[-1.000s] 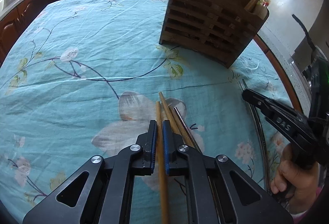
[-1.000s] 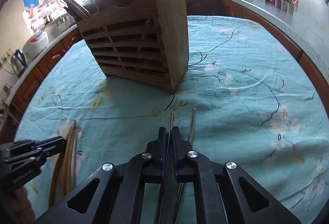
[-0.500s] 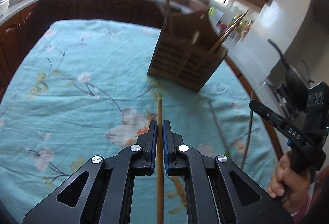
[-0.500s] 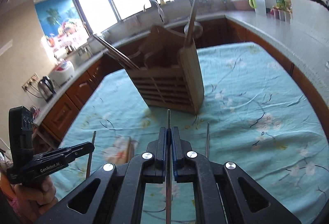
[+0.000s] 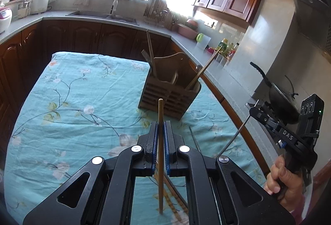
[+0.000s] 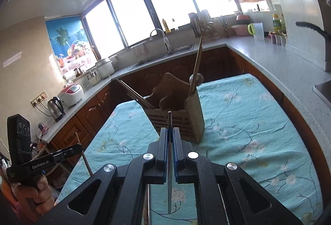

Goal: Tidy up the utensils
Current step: 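Lift both chopsticks upright and carry them to the wooden holder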

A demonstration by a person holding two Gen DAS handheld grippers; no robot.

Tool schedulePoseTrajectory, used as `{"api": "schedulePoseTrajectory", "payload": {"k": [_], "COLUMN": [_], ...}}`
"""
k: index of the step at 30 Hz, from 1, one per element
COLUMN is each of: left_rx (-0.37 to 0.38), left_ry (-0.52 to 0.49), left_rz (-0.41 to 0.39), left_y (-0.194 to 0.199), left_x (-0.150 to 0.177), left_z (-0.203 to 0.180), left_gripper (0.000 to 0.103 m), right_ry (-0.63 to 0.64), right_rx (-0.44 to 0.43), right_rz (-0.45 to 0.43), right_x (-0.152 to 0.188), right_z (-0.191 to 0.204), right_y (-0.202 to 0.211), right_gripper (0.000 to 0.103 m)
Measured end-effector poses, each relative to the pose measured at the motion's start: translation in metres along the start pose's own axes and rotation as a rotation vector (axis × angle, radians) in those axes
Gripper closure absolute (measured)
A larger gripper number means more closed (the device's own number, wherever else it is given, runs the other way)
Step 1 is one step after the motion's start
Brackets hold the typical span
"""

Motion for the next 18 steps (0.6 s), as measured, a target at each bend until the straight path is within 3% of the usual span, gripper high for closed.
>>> {"api": "schedulePoseTrajectory", "payload": {"k": [18], "left_rx": [0.007], "left_ry": [0.000], "left_rz": [-0.083], "left_y": [0.007], "left_x": [-0.033], "left_z": [-0.012], "left_gripper": [0.098], "right_ry": [0.002], "right_rx": [-0.006], "right_rz": [-0.070], "right_x": [-0.027], "right_z": [-0.002], "right_y": [0.008], "right_gripper": [0.099]}}
Point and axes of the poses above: each gripper's, at about its wrist camera, not at the fingertips, and y roughly against the way its jaws point, z to its left, x to its underside, the point moved 6 cm from there along -y, roughly the way its jaws point, and after that the axes turned 12 degrees about -x, right-handed, at the moved point
